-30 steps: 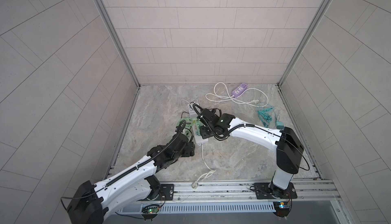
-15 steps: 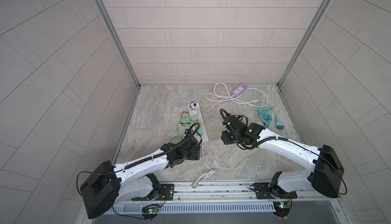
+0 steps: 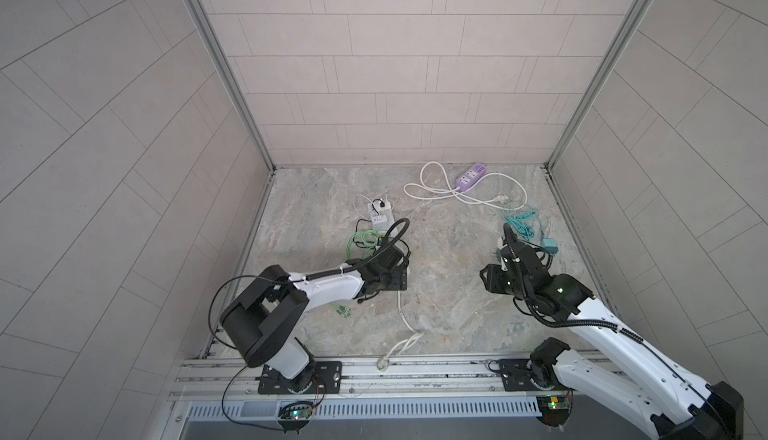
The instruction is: Insert the plug
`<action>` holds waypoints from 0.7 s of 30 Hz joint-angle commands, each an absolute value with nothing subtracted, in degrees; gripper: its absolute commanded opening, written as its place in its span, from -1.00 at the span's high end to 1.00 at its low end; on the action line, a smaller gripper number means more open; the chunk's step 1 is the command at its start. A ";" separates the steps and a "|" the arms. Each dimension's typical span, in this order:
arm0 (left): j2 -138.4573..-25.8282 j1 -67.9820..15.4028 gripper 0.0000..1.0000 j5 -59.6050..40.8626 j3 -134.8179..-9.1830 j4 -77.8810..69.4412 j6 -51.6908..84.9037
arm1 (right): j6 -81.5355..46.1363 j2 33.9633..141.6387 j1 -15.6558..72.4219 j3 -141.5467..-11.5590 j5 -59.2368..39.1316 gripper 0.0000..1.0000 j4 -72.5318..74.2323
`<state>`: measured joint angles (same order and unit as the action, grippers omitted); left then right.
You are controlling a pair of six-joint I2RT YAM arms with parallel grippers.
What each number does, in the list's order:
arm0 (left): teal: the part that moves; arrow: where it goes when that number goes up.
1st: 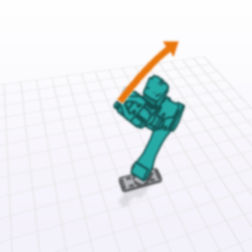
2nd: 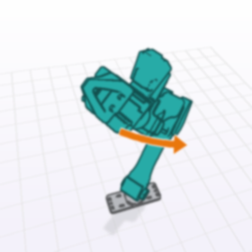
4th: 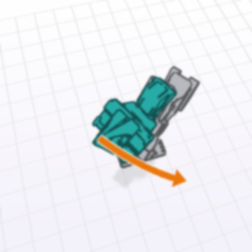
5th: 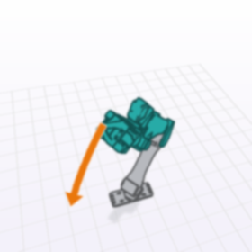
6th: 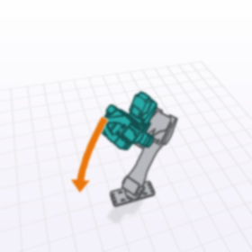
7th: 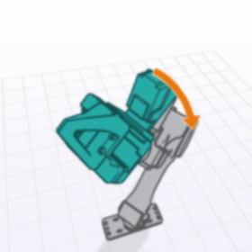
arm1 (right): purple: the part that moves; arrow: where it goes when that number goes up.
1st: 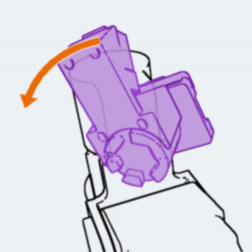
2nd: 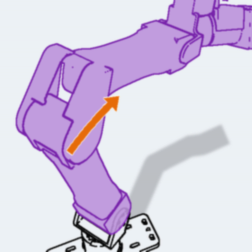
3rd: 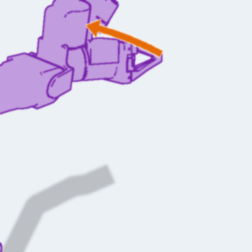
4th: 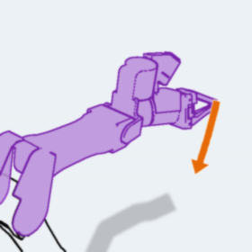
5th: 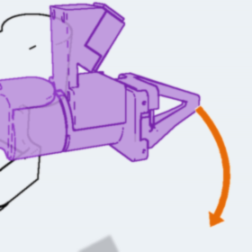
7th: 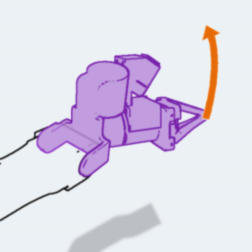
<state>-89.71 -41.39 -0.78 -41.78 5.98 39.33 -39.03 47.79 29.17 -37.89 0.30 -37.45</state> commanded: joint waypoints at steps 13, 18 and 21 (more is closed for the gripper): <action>-105.39 -15.10 -0.56 -7.03 -47.62 1.02 37.44 | -34.28 57.46 23.72 -39.18 -3.96 0.08 -35.42; -109.14 -9.89 -0.55 -7.72 -50.84 -0.26 37.27 | -31.28 62.38 19.86 -41.55 -6.27 0.07 -34.14; -109.18 -7.76 -0.55 -7.97 -51.22 -1.12 37.39 | -30.41 65.24 18.22 -42.09 -8.26 0.08 -32.00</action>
<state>-105.34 -9.91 -8.47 -53.49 -9.39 37.06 -32.67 63.77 19.25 -40.73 -6.24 -33.98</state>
